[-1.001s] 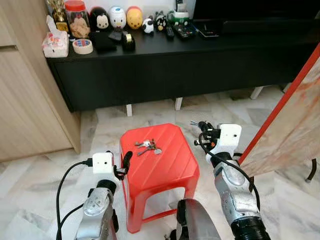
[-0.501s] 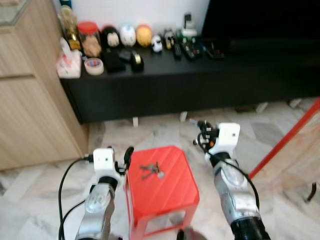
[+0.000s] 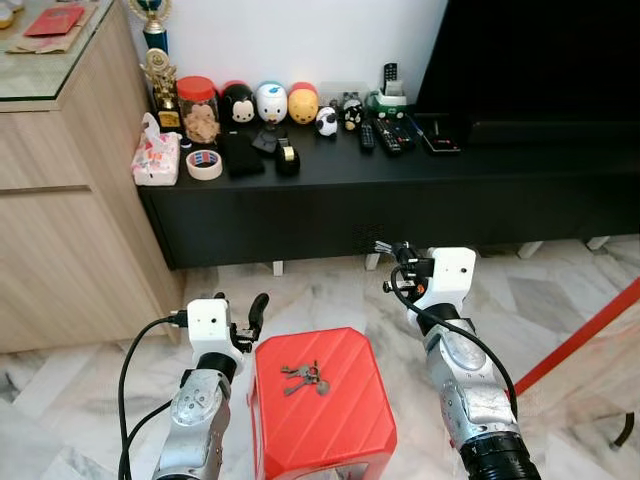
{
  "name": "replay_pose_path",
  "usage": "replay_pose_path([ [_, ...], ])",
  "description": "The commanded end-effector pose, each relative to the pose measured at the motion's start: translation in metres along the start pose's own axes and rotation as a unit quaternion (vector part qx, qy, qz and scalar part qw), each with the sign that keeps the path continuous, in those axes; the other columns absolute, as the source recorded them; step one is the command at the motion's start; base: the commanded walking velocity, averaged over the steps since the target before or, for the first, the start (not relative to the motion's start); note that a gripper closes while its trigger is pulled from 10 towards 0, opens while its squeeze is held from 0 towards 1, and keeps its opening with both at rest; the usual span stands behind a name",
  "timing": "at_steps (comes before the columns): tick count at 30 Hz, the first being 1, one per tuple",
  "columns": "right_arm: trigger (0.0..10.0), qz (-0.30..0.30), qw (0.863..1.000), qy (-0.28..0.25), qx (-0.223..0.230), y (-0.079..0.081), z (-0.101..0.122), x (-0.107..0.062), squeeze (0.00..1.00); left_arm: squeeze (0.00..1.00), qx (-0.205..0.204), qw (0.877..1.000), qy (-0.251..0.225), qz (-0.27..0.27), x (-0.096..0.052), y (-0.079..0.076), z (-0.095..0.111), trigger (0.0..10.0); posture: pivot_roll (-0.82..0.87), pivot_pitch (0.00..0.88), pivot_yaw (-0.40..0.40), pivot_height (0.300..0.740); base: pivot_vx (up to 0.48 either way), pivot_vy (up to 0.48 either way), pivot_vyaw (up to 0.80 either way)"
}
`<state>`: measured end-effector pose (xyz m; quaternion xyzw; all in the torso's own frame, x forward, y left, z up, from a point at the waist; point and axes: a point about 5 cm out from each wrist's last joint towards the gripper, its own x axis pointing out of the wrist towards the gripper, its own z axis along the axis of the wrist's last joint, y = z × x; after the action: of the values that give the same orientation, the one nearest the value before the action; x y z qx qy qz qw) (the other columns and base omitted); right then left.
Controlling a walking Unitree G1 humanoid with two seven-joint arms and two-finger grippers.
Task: Hang keys on a hook
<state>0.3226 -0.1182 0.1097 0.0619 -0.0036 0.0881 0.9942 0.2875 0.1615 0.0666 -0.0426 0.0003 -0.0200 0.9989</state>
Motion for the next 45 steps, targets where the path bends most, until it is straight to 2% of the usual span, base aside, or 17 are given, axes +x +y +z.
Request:
replay_pose_path([
  [1, 10.0, -0.002, 1.000, 0.005, -0.004, -0.0024, -0.0013, -0.0006, 0.00, 0.00, -0.004, 1.000, 0.006, -0.005, -0.0009, -0.0028, -0.0040, 10.0, 0.02, 0.001, -0.113, 0.737, 0.000, 0.000, 0.00],
  [16, 10.0, -0.011, 1.000, 0.017, -0.004, -0.0040, -0.0045, -0.0028, 0.00, 0.00, -0.008, 1.000, 0.003, -0.007, -0.0035, -0.0040, -0.0036, 10.0, 0.02, 0.036, -0.114, 0.737, 0.000, 0.000, 0.00],
  [45, 10.0, -0.008, 0.999, 0.033, -0.009, -0.0045, -0.0076, -0.0046, 0.00, 0.00, -0.011, 1.000, 0.001, -0.010, -0.0045, -0.0040, -0.0032, 10.0, 0.02, 0.042, -0.110, 0.737, 0.000, 0.000, 0.00],
])
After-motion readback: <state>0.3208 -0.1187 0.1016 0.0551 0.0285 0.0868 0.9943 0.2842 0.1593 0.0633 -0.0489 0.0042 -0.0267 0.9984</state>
